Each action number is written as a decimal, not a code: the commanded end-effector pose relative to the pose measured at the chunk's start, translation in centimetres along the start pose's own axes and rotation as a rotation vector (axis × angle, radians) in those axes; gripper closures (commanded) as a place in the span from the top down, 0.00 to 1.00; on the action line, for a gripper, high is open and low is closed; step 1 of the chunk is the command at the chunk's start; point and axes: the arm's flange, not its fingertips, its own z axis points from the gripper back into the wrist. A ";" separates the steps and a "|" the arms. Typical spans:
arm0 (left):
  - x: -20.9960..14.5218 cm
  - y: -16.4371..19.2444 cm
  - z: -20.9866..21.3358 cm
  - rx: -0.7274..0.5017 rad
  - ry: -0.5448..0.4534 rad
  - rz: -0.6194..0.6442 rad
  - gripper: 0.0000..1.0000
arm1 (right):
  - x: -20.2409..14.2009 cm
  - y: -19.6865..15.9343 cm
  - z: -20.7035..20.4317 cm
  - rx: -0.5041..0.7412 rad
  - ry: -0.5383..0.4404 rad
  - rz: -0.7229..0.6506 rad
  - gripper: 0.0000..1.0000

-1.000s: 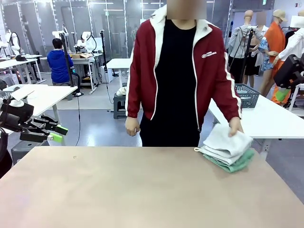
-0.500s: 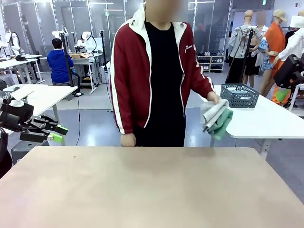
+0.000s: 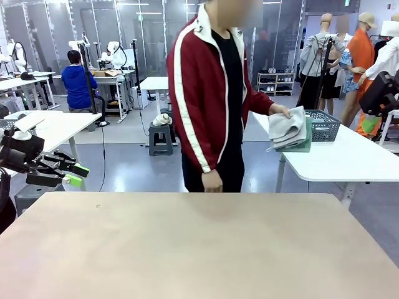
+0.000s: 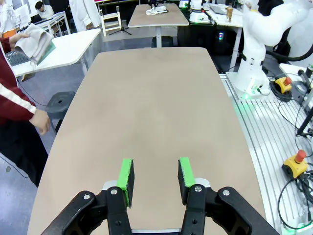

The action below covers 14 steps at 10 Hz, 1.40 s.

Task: Fold the towels and place them in the basket.
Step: Stack the folded Towel with hook on the right side of the table.

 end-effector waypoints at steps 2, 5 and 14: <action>0.1 -0.2 0.1 -0.002 -0.021 -0.004 0.48 | 0.0 0.0 0.2 -0.004 0.007 -0.029 1.00; 0.1 -0.2 0.1 -0.002 -0.021 -0.004 0.48 | 0.0 0.0 0.2 -0.004 0.007 -0.029 1.00; 0.1 -0.2 0.1 -0.002 -0.021 -0.004 0.48 | 0.0 0.0 0.2 -0.004 0.007 -0.029 1.00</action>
